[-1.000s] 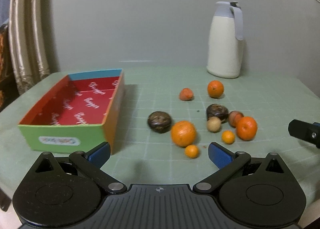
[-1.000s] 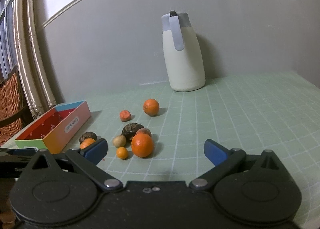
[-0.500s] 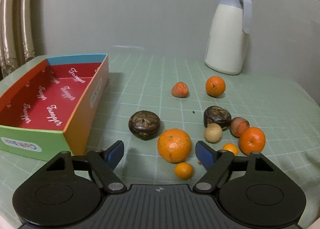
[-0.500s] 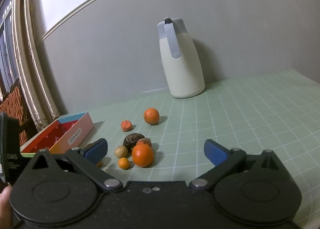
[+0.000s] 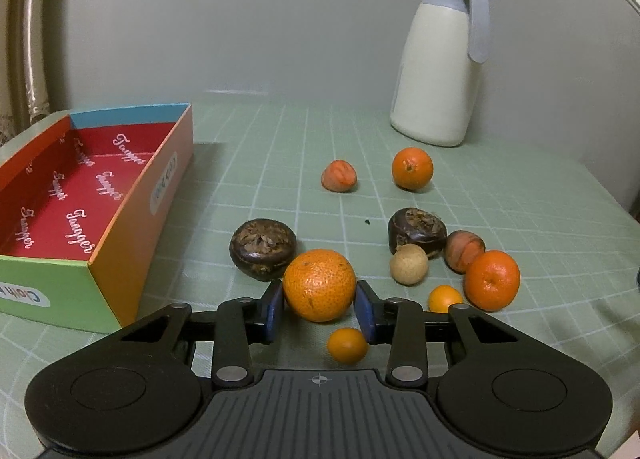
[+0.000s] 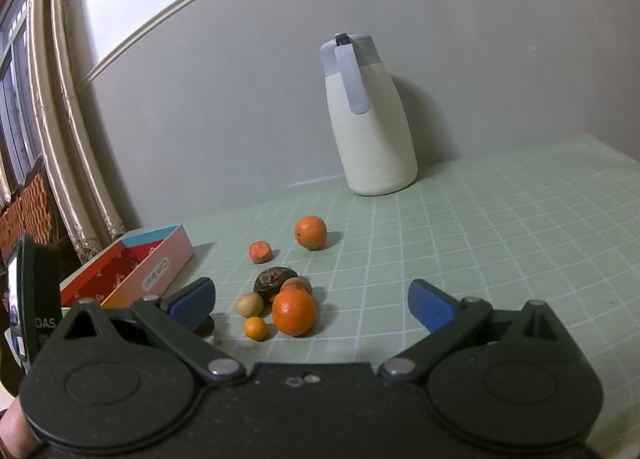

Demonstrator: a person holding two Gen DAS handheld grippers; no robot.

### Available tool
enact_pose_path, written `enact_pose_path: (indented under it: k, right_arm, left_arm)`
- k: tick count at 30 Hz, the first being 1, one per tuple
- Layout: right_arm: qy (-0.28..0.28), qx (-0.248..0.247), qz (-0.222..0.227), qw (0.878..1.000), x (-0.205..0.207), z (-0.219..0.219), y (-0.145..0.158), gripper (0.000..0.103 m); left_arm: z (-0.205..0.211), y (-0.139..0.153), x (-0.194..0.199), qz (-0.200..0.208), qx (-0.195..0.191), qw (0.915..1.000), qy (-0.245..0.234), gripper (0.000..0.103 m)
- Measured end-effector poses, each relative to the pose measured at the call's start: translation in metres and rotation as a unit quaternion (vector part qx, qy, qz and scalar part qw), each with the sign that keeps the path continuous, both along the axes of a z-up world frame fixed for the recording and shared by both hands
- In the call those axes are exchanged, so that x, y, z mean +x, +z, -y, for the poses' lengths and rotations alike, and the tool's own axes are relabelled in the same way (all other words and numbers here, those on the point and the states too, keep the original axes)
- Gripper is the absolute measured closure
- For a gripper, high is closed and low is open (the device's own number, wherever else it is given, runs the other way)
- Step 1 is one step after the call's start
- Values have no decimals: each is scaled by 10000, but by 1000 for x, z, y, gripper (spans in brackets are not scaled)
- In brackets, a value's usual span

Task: Organize fruits
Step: 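Carry the large orange with the left gripper into the red box and release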

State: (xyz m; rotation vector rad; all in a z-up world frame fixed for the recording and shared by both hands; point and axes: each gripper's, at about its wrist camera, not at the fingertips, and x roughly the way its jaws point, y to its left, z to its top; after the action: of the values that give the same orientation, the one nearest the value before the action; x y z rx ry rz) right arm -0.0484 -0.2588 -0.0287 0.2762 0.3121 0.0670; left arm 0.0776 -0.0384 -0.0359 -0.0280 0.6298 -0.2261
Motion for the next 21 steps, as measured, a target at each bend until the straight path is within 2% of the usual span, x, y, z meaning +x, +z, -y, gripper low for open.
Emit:
enact_pose_path:
  k: [4, 7, 12, 16, 21]
  right_arm:
    - [12, -25, -29, 10000, 2, -2, -1, 0]
    - [13, -37, -54, 10000, 4, -4, -2, 0]
    - [82, 10, -84, 9999, 8, -10, -3, 0]
    - [174, -60, -95, 9998, 11, -19, -3, 0]
    - [267, -194, -146, 9993, 17, -30, -4, 0]
  left_arm:
    - [-6, 10, -6, 233, 17, 9997, 37, 65]
    - [-16, 23, -12, 551, 52, 9984, 153, 65]
    - [-52, 40, -12, 859, 245, 9937, 678, 65]
    - [-89, 44, -1, 855, 437, 9883, 1185, 65]
    - [-129, 35, 19, 598, 617, 9811, 1735, 65]
